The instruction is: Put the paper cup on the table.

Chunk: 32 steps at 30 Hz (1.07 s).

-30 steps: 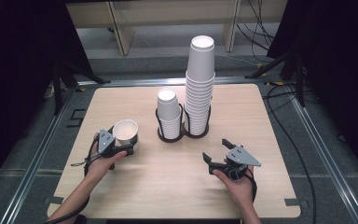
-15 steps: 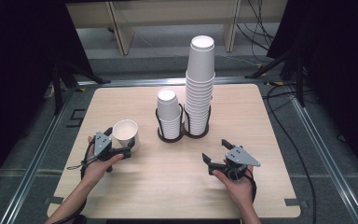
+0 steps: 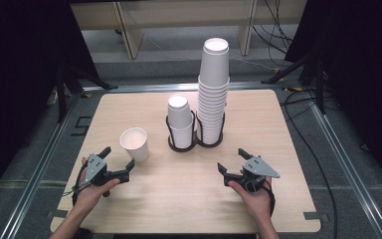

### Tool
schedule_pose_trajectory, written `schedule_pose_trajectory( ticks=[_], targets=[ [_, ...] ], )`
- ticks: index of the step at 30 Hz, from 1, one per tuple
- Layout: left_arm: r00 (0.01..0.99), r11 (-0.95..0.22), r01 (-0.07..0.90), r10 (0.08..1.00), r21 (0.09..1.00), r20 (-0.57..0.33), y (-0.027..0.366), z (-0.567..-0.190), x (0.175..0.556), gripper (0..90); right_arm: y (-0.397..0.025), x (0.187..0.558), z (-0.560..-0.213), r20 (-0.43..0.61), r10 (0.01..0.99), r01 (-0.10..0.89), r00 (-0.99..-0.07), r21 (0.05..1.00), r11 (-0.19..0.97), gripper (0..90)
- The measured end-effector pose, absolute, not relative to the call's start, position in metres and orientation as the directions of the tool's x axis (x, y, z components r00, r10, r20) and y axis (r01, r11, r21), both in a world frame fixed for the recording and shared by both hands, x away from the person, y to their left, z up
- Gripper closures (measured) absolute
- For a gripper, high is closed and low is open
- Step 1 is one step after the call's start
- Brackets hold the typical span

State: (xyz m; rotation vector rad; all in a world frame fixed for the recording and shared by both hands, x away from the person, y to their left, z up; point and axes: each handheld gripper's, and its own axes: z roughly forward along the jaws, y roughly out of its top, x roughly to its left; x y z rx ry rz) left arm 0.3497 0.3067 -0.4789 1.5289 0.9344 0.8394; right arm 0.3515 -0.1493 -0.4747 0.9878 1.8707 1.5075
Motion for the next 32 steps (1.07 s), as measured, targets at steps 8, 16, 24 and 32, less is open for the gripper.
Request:
schedule_pose_trajectory(
  ticks=[8,16,24,32],
  targets=[
    [0.416,-0.083,0.151,0.909,0.985,0.013,0.315,-0.490,0.327,0.0,-0.152,0.351,-0.476,0.026,0.805,0.203,-0.593,0.972,0.118,11.0],
    [0.402,-0.086,0.158,0.916,0.984,0.015,0.317,-0.498,0.321,0.0,-0.153,0.348,-0.481,0.049,0.814,0.207,-0.579,0.974,0.089,11.5],
    [0.405,-0.095,0.133,0.913,0.987,0.034,0.316,-0.499,0.321,0.0,-0.158,0.346,-0.486,0.031,0.819,0.205,-0.573,0.973,0.107,12.4],
    [0.404,-0.092,0.137,0.914,0.986,0.029,0.316,-0.499,0.322,0.0,-0.157,0.346,-0.490,0.058,0.819,0.209,-0.570,0.975,0.077,13.1]
  ],
)
